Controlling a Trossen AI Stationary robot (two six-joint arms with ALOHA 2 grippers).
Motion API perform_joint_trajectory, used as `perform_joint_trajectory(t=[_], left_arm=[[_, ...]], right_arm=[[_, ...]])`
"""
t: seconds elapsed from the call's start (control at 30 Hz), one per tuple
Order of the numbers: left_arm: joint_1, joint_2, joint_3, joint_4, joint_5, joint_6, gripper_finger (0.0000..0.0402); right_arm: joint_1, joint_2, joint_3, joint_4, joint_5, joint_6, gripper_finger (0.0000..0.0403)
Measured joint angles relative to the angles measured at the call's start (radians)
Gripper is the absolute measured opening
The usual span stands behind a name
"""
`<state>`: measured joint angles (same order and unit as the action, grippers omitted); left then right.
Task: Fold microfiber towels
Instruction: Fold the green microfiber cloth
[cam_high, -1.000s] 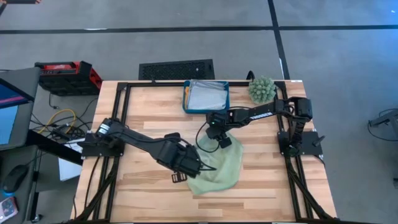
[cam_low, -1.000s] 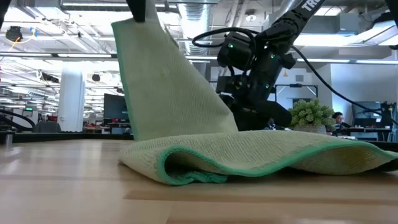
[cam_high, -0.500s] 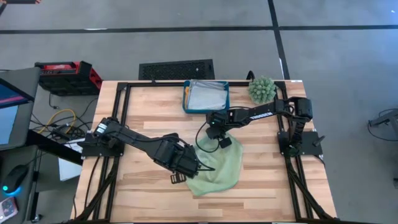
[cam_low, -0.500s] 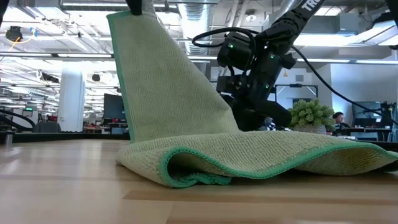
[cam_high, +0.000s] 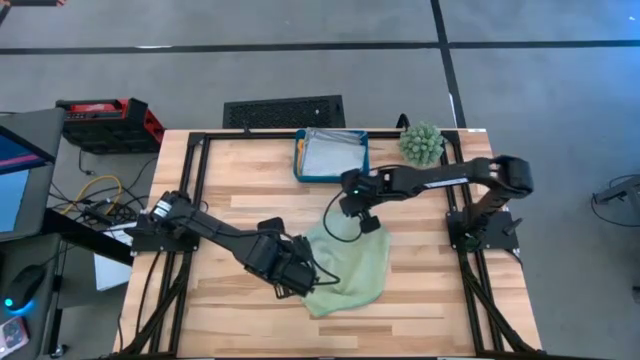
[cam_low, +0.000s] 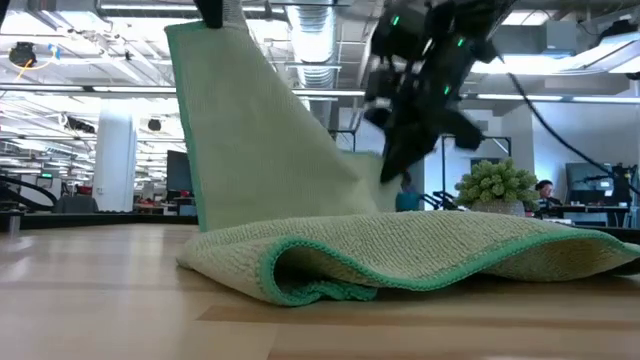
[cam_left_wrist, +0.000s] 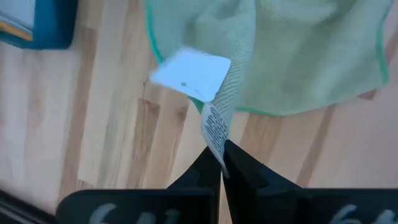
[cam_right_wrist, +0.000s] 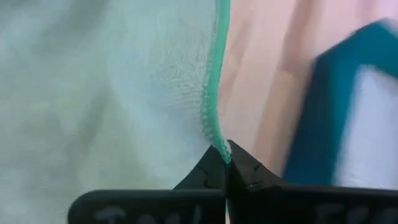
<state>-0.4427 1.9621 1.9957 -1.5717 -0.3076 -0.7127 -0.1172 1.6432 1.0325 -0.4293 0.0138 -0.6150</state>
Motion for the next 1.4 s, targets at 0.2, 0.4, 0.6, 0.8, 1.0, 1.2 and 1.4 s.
perform_joint_trajectory(t=[0.2,0.4,0.6,0.8,1.0,1.2,1.4], left_arm=[[-0.029,-0.046,-0.155,0.003,-0.111,-0.050,0.0000],[-0.015,-0.119,-0.321,0.000,-0.177,-0.095,0.0000],[0.032,-0.220,-0.358,0.001,-0.344,-0.067,0.0000],[0.083,-0.344,-0.356,0.003,-0.485,-0.032,0.0000],[0.096,-0.419,-0.355,0.096,-0.678,0.128,0.0000],[0.096,-0.444,-0.326,0.243,-0.698,0.388,0.0000],[0.096,-0.440,-0.207,0.244,-0.689,0.495,0.0000]], right_arm=[[0.044,-0.153,0.000,-0.094,0.108,0.049,0.0005],[0.092,-0.282,0.000,-0.180,0.209,0.118,0.0009],[0.137,-0.400,0.005,-0.197,0.386,0.120,0.0005],[0.140,-0.497,0.071,-0.207,0.484,0.127,0.0007],[0.157,-0.541,0.156,-0.209,0.624,0.113,0.0007],[0.224,-0.557,0.204,-0.345,0.631,0.190,0.0007],[0.298,-0.559,0.211,-0.450,0.628,0.320,0.0007]])
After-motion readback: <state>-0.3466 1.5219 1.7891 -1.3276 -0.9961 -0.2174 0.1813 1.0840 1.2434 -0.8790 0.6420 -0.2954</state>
